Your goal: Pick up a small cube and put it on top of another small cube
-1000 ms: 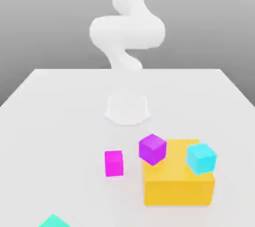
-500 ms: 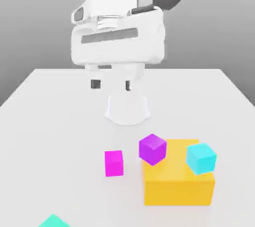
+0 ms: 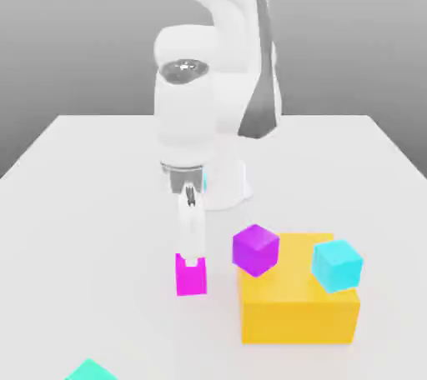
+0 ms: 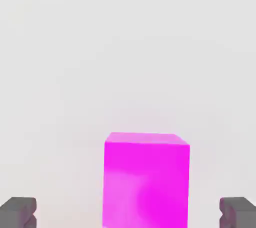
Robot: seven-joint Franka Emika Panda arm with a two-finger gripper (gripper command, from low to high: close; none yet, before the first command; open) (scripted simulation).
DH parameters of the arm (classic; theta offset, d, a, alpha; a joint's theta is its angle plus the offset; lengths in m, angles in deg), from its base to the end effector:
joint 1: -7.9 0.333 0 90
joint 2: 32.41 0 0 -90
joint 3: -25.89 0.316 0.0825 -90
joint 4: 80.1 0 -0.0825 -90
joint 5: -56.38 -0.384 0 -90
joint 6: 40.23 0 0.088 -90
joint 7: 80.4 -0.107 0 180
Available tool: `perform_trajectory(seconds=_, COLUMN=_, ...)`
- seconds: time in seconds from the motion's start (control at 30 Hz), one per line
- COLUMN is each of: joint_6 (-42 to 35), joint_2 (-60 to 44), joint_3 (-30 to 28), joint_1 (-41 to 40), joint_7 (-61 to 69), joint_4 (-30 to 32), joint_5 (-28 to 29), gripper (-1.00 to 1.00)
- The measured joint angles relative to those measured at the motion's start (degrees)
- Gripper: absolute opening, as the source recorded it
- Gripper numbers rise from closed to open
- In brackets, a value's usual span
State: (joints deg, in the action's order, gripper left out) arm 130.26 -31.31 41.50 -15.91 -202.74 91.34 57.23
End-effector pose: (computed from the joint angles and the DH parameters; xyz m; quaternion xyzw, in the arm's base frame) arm 0.3072 -0.0441 0.1788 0.4250 -0.9052 0.0037 0.0013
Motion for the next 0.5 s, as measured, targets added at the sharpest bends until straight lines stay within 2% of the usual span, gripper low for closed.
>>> perform_trajectory(seconds=0.1, joint_6=5.0, joint_2=-6.3, joint_3=-9.2, joint_1=6.4, joint_7=-7.6, joint_4=-1.1, joint_5=10.5, gripper=0.0)
perform_trajectory(seconds=0.2, joint_6=10.2, joint_2=-12.5, joint_3=-16.2, joint_1=13.3, joint_7=-8.9, joint_4=-2.2, joint_5=12.1, gripper=0.0)
perform_trajectory(seconds=0.23, joint_6=11.1, joint_2=-13.5, joint_3=-17.1, joint_1=14.2, joint_7=-8.9, joint_4=-2.4, joint_5=12.1, gripper=-1.0)
perform_trajectory(seconds=0.43, joint_6=11.7, joint_2=-14.1, joint_3=-17.5, joint_1=14.6, joint_7=-8.9, joint_4=-2.4, joint_5=12.1, gripper=-1.0)
perform_trajectory(seconds=0.5, joint_6=9.8, joint_2=-11.9, joint_3=-16.7, joint_1=13.9, joint_7=-8.6, joint_4=-2.1, joint_5=11.7, gripper=-1.0)
